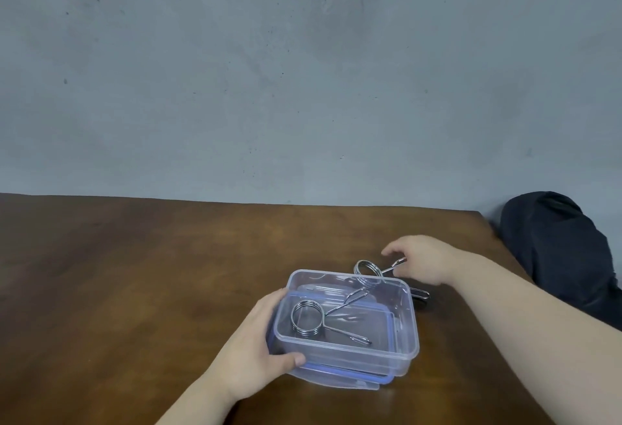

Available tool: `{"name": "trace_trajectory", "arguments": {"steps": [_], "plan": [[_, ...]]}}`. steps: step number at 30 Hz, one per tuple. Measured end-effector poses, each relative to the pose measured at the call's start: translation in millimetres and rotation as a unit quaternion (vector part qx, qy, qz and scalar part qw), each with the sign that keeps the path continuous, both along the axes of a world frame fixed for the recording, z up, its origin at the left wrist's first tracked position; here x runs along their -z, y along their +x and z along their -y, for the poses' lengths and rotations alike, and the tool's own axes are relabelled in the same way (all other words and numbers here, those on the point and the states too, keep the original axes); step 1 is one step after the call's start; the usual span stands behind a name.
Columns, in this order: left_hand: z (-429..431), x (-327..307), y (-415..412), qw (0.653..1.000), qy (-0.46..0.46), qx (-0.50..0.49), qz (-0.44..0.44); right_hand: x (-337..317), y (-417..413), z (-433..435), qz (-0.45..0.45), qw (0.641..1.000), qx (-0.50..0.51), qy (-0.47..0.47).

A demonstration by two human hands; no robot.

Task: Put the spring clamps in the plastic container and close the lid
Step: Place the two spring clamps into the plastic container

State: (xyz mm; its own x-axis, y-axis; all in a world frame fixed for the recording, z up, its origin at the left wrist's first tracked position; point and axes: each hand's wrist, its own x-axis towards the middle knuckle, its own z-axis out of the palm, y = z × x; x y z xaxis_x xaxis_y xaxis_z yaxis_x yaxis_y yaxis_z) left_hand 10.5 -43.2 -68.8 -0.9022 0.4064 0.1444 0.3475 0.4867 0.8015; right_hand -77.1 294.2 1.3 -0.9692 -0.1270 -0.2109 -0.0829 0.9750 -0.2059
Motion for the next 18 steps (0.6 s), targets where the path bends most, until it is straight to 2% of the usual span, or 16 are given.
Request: {"name": "trace_trajectory", "arguments": {"steps": [3, 5, 11, 14, 18], "plan": [[-2, 5, -3, 0.999, -0.040, 0.003, -0.033, 9, -7, -5, 0.053, 0.998, -0.038, 0.024], [-2, 6, -4, 0.997, -0.060, -0.005, -0.042, 16, -13, -5, 0.076, 0.996, -0.055, 0.008], [-4, 6, -1, 0.995, -0.082, -0.018, -0.054, 44, -25, -3, 0.020, 0.993, -0.113, 0.025], [-5, 6, 0, 0.993, -0.092, -0.022, -0.064, 49, -25, -4, 0.047, 0.996, -0.077, -0.011], [-8, 4, 1, 0.992, -0.097, -0.015, -0.080, 47, -20, -17, 0.034, 0.995, 0.030, -0.083]]}}
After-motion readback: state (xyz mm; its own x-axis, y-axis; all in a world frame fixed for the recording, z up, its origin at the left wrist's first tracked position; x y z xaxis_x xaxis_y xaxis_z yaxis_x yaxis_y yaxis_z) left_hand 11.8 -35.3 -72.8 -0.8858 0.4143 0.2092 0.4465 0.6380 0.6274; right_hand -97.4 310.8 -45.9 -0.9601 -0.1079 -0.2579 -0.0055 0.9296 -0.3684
